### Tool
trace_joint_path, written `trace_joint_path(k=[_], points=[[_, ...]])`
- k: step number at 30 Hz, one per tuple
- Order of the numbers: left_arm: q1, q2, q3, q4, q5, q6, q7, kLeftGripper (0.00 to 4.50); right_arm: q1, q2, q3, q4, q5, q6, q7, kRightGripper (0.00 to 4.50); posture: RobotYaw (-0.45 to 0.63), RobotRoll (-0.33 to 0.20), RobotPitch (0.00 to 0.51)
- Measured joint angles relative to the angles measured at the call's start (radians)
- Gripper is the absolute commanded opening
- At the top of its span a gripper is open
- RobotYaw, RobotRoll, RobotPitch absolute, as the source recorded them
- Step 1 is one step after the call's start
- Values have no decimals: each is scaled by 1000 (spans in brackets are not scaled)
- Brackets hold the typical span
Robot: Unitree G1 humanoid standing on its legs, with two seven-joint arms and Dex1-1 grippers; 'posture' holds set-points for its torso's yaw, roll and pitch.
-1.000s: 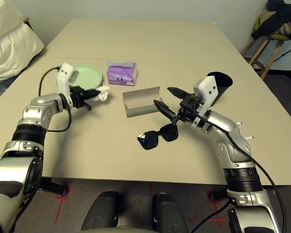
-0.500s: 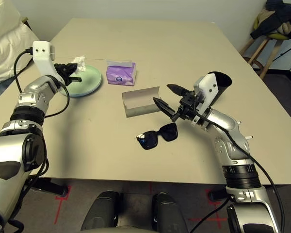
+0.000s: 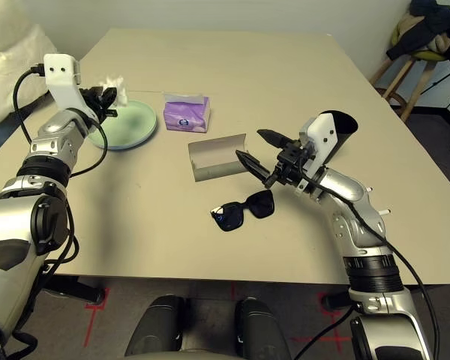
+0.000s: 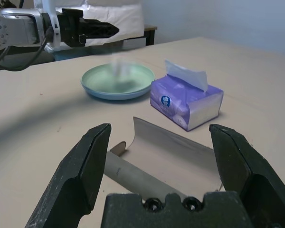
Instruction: Organize and tidy the items on the table.
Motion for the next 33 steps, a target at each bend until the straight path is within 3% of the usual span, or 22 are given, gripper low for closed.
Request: trace_joint_path(k=[1, 9, 17, 24, 33], points=[[0, 0, 0, 0, 0, -7, 3, 4480, 0, 0, 0, 0, 0, 1, -1, 4500, 152, 0, 56], [0, 2, 0, -1, 0, -42, -23, 4480, 0, 0, 0, -1, 0, 1, -2, 4500, 163, 0, 56], [39, 4, 3, -48, -34, -34, -246, 4480, -2, 0, 3, -1, -16, 1, -6, 4500, 177, 0, 72], [210, 14, -32, -261, -105, 35, -657, 4480, -70, -62, 45, 0, -56, 65, 7, 4500, 208, 0, 95], [445, 21, -95, -605, -160, 140, -850, 4480, -133, -208, 166, -107, -95, 330, 54, 4500, 235, 0, 114]])
